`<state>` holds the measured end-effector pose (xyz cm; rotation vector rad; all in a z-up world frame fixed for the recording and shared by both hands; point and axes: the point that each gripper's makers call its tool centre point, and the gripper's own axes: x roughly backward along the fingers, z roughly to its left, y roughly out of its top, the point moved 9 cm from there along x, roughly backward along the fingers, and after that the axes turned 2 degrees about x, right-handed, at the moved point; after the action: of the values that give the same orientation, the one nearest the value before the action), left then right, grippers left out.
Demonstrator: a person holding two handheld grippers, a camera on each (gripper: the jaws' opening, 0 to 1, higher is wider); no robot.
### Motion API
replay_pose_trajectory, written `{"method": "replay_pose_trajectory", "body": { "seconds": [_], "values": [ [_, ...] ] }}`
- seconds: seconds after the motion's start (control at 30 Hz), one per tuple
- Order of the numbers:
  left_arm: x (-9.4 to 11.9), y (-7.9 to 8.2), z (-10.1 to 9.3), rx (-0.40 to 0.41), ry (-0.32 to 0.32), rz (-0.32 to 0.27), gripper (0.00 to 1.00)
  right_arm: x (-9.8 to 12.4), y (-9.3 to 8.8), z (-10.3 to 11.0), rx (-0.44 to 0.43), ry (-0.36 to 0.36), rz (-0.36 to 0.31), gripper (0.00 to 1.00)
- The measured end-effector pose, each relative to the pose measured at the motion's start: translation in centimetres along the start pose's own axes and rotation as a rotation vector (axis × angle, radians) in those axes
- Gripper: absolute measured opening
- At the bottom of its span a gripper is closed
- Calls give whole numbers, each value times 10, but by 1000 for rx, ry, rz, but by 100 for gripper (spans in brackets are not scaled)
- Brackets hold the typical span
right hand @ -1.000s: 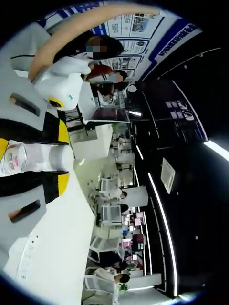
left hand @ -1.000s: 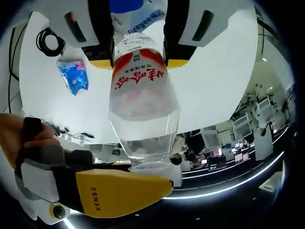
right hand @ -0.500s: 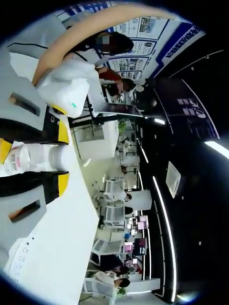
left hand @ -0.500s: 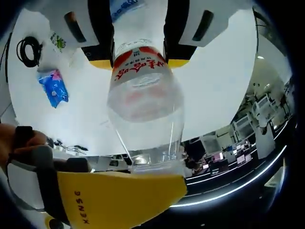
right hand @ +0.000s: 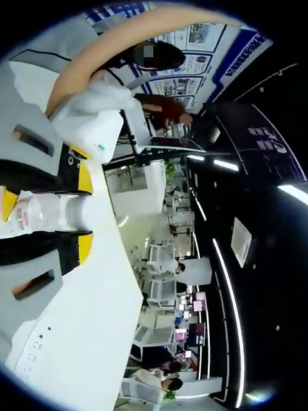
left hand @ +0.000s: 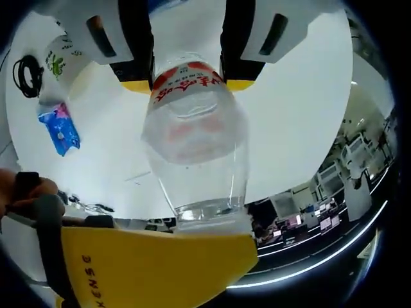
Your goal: Arrange the tabletop items into an orderly group along one side of the table until the central work area is clear of visible clutter.
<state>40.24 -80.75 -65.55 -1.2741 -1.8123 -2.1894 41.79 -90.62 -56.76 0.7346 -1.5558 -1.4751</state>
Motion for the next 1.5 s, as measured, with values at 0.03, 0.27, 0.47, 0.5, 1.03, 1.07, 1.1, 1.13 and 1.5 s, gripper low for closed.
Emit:
{"method": "replay_pose_trajectory", "body": {
  "seconds": [0.03, 0.27, 0.47, 0.5, 1.03, 1.07, 1.1, 1.13, 1.5],
  "values": [
    [-1, -2, 1, 2, -2, 1, 35, -1, -1, 1, 0, 2, 4, 17],
    [-4, -13, 2, -13, 14, 13, 35, 0, -13, 4, -13, 22, 11, 17],
    [-4, -12, 1, -11, 21, -1, 35, 0, -14, 0, -25, 19, -9, 17],
    [-4, -12, 1, -7, 26, -4, 35, -1, -14, 0, -21, 23, -7, 17],
    [-2, -17, -6, 3, 61, -38, 36, 8, -19, 3, -23, 27, -45, 17],
    [-2, -17, -5, 8, 58, -39, 36, 8, -19, 2, -22, 27, -44, 17],
    [-2, -16, -4, 17, 54, -39, 36, 7, -19, 2, -26, 27, -45, 17],
    [-2, -15, -4, 27, 50, -39, 36, 7, -19, 2, -28, 26, -46, 17],
    [5, -15, -4, 153, 0, -65, 40, 2, -7, 5, -77, -18, -119, 47]
  ]
}}
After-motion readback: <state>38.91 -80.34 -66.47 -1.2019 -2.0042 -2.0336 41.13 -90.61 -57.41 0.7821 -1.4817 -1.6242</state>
